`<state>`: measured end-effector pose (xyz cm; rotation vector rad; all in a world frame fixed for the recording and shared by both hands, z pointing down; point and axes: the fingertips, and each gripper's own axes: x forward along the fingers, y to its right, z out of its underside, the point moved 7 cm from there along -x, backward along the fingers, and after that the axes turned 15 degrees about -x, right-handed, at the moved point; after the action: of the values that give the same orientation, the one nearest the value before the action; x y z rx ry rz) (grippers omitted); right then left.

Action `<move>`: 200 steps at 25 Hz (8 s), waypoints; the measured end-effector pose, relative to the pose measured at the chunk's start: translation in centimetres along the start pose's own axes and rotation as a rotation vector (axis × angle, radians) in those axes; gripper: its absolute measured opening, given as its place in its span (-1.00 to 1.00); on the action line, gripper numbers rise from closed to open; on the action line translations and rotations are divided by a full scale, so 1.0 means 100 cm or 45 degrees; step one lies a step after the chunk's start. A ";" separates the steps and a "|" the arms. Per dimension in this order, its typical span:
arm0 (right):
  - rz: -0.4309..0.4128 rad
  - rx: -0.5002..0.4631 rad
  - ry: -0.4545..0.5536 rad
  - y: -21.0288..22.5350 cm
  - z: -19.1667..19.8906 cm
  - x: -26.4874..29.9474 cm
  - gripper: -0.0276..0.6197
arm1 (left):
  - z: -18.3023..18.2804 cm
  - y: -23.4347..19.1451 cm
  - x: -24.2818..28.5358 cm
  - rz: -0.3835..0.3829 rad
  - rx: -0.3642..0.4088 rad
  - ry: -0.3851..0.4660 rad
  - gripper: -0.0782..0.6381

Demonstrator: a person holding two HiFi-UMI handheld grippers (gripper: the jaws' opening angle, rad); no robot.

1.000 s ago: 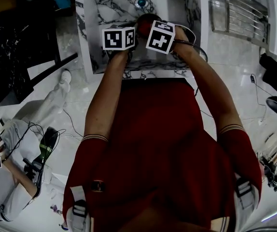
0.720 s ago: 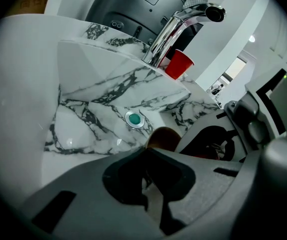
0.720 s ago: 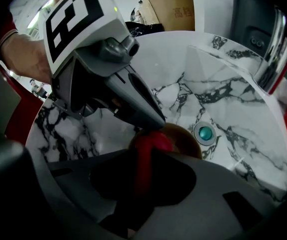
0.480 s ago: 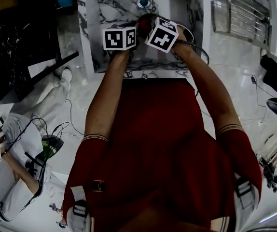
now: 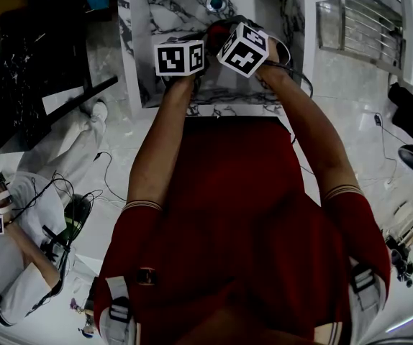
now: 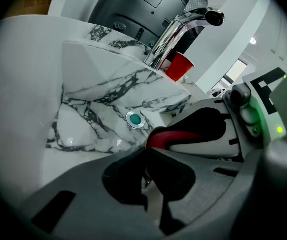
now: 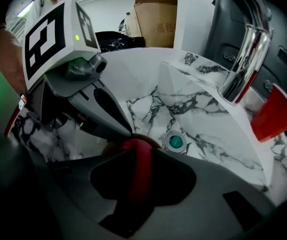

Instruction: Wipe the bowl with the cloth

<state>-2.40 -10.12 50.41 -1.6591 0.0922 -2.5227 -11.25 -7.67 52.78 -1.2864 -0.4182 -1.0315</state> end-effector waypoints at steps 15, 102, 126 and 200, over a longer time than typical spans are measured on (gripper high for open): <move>0.064 -0.030 -0.108 0.007 0.011 -0.014 -0.64 | 0.004 -0.004 0.001 -0.008 -0.012 0.007 -0.74; 0.057 0.026 -0.170 0.009 0.018 -0.025 -0.64 | -0.002 -0.008 -0.002 0.020 -0.083 0.061 -0.74; -0.288 -0.050 -0.213 -0.039 0.019 -0.025 -0.64 | 0.001 -0.010 -0.003 0.019 -0.110 0.070 -0.74; -0.214 -0.013 -0.127 -0.031 0.000 0.004 -0.64 | 0.005 -0.017 -0.001 0.013 -0.154 0.063 -0.74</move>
<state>-2.78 -7.09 51.12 -1.8671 -0.0458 -2.5542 -12.54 -7.02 53.82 -1.3662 -0.3146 -1.0915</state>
